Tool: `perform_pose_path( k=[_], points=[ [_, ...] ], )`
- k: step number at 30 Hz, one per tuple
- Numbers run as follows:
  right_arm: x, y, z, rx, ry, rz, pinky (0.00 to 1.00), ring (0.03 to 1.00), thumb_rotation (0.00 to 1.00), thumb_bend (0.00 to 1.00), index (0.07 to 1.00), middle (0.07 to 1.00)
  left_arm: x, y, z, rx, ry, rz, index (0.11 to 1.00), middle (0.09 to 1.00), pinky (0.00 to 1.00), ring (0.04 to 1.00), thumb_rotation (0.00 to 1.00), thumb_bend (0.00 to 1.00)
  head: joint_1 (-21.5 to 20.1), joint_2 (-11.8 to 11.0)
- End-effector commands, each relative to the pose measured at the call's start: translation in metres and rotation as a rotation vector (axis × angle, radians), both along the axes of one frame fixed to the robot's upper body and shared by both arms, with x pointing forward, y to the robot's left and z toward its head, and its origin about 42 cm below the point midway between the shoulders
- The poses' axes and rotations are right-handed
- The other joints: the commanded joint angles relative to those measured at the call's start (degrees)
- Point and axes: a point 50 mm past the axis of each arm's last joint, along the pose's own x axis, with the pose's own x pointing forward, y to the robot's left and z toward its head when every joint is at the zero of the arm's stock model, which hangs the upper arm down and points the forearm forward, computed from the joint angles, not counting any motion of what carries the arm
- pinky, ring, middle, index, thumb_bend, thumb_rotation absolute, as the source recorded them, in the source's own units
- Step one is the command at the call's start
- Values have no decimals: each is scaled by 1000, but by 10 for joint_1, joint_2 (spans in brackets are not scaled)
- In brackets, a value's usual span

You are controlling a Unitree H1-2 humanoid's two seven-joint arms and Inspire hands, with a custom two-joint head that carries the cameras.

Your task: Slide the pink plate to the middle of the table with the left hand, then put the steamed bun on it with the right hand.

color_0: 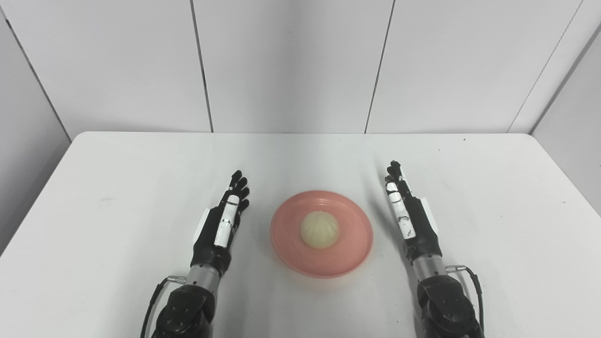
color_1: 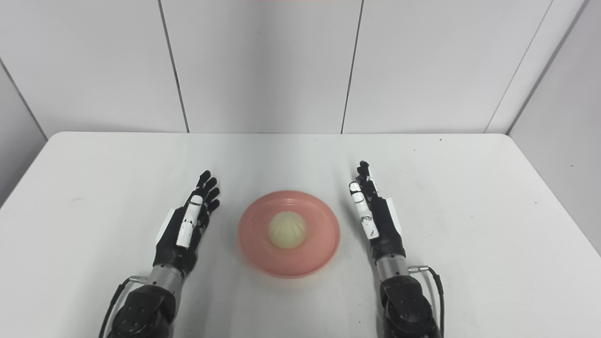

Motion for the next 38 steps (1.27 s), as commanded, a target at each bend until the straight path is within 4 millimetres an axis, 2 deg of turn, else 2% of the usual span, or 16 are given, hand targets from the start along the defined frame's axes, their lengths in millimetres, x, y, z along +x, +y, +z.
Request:
perform_pose_path(
  k=[1, 8, 38],
  points=[
    [-5, 5, -20, 22, 51, 1, 961, 967, 1000, 285, 986, 979, -3, 12, -28, 40, 129, 18, 980, 981, 985, 980, 1000, 348, 1, 0],
    [-2, 8, -22, -17, 80, -2, 909, 932, 1000, 243, 958, 953, 4, 10, -29, 59, 139, -9, 973, 975, 980, 976, 1000, 342, 6, -1],
    [-5, 11, -20, -63, 104, 18, 903, 931, 1000, 218, 963, 947, 4, 7, -37, 74, 163, -44, 973, 976, 973, 972, 1000, 350, 11, -10]
  ],
)
